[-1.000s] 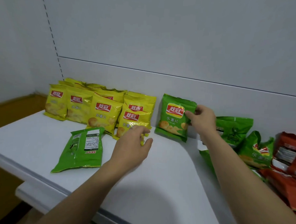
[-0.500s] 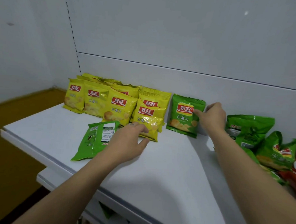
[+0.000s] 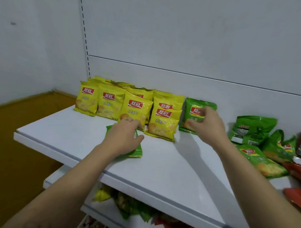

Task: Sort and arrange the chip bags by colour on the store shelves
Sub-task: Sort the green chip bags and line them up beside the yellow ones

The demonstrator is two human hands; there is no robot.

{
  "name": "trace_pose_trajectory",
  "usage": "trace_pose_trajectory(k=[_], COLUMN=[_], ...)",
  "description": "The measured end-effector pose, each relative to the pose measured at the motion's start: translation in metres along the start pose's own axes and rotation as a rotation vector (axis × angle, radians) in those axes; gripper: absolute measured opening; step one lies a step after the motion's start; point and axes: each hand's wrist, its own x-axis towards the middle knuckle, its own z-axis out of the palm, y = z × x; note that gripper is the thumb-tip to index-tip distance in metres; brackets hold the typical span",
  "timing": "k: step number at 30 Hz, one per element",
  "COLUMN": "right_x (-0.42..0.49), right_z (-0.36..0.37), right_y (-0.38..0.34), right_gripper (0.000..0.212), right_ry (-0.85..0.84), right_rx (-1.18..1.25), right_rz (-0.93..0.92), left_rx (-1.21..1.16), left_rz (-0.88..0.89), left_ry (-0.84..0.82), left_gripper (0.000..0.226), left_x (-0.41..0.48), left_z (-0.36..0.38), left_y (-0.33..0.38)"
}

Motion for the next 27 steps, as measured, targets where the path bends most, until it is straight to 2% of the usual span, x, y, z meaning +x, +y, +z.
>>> trace_pose_trajectory(k=[3, 6, 8, 10, 16, 18, 20, 24, 27], right_x=[-0.031, -0.056, -0.068, -0.077, -0.092, -0.095, -0.096, -0.093, -0.089], right_z=[0.020, 0.041, 0.056, 0.070, 0.090, 0.090, 0.088, 0.074, 0.069], right_y=[-0.027, -0.045, -0.055, -0.063, -0.079, -0.082, -0.085, -0.089, -0.096], right_gripper=[0.045, 0.039, 0.038, 0.039, 0.050, 0.056, 0.064, 0.078, 0.061], right_ry=[-0.176, -0.348, -0.417, -0.481, -0.492, -0.479, -0.461, -0.451, -0.307], right_rx=[0.000, 0.023, 0.010, 0.052, 0.087, 0.115, 0.161, 0.186, 0.163], right_rz=[-0.071, -0.099, -0.099, -0.065, -0.076, -0.108, -0.135, -0.231, -0.289], left_rx=[0.100, 0.138, 0.144, 0.192, 0.202, 0.098, -0.113, -0.570, -0.956], left_rz=[-0.055, -0.083, -0.027, 0.062, 0.155, 0.183, 0.192, 0.183, 0.103], left_ry=[-0.069, -0.260, -0.424, -0.513, -0.323, -0.274, -0.199, -0.021, -0.150], left_gripper=[0.053, 0.075, 0.091, 0.098, 0.065, 0.064, 0.060, 0.036, 0.035], left_x=[-0.005, -0.010, -0.017, -0.024, -0.028, -0.031, -0.033, -0.030, -0.030], left_z=[-0.004, -0.004, -0.003, -0.002, 0.011, 0.011, 0.004, -0.023, -0.048], left_y=[-0.022, -0.039, -0.048, -0.054, -0.065, -0.070, -0.077, -0.082, -0.079])
